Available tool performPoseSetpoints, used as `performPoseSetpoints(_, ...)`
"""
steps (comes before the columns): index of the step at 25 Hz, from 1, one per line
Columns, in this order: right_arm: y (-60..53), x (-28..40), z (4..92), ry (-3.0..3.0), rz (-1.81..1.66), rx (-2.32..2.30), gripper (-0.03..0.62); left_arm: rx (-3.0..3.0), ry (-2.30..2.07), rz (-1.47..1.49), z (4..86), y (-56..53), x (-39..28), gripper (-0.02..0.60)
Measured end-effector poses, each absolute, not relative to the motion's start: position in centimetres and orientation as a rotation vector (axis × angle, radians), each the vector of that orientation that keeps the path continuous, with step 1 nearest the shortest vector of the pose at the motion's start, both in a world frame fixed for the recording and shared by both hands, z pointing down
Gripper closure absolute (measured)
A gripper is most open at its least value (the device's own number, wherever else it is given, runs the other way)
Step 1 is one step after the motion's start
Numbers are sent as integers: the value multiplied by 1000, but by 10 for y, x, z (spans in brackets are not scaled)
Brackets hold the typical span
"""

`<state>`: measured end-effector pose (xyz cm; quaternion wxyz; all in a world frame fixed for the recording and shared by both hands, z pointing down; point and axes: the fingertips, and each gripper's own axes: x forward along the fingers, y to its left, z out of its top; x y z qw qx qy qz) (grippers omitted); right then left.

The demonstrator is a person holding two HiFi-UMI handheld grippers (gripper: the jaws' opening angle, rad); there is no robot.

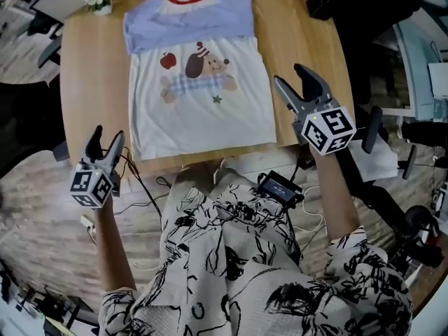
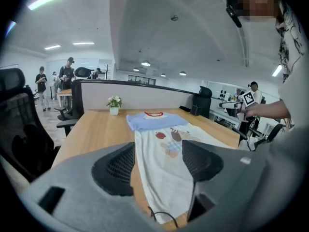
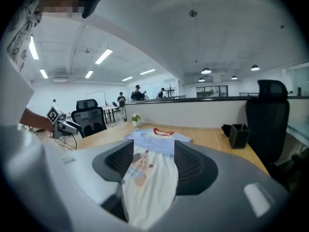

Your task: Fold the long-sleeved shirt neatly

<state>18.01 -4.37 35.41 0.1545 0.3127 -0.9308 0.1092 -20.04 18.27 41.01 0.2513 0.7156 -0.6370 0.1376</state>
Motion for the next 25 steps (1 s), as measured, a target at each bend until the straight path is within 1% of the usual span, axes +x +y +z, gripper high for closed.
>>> performPoseSetpoints(6,13,228,449,-2472,439,852,316,1830,-1739,423,449,235,-194,270)
performPoseSetpoints(11,53,253,503,-2362,512,798,315,1772,-1715,483,479,269,-188,268)
performPoseSetpoints(20,116,270,579,-2229,609,662,309,1673,-1660,494,539,297,-173,273)
performPoseSetpoints(22,119,270,580,-2243,623,683,319,1672,-1649,491,542,301,-167,273)
performPoseSetpoints(23,120,269,580,-2250,632,686,348,1673,-1646,492,544,302,-165,273)
performPoseSetpoints(25,120,265,581,-2252,635,684,380,1672,-1643,498,549,302,-163,273)
